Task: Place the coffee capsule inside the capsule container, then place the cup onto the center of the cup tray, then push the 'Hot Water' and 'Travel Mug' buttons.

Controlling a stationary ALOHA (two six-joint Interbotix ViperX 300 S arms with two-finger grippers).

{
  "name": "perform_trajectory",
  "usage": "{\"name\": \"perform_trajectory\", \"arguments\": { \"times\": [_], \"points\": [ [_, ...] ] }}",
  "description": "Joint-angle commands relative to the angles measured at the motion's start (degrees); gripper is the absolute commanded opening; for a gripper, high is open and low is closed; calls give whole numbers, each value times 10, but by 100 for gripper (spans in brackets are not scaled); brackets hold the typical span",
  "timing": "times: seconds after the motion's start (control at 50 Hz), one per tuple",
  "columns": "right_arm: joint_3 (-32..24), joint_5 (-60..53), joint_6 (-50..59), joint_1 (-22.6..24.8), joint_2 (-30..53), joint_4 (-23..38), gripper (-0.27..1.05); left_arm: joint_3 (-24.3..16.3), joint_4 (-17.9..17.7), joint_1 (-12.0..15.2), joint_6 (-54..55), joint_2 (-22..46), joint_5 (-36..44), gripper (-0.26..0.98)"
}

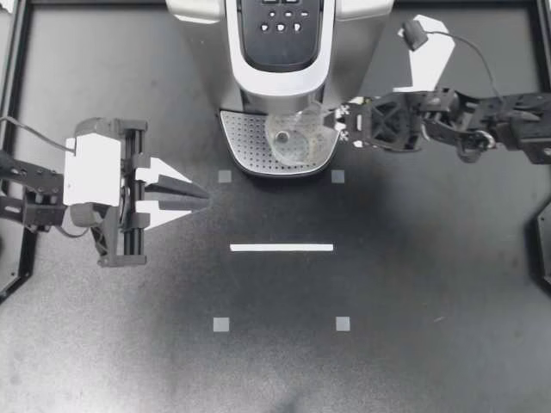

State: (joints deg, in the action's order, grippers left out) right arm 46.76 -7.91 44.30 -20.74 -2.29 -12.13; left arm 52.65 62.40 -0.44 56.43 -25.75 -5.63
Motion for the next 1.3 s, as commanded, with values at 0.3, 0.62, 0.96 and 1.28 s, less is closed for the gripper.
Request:
{"name": "perform_trajectory", "arguments": {
  "times": [0.3,0.62,0.96,1.28],
  "points": [
    [-25,-17,-2,-13,6,6,3,-5,0,2,0,-6,3,23],
    [-25,-33,-2,-13,19,25,10,-7,-3,2,0,-8,2,23],
    [-32,-32,-1,-13,16,30,42,-8,-4,2,0,-9,2,23],
    [-23,-29,-2,-12,-19,31,43,-7,-14,2,1,-10,2,23]
  ]
}}
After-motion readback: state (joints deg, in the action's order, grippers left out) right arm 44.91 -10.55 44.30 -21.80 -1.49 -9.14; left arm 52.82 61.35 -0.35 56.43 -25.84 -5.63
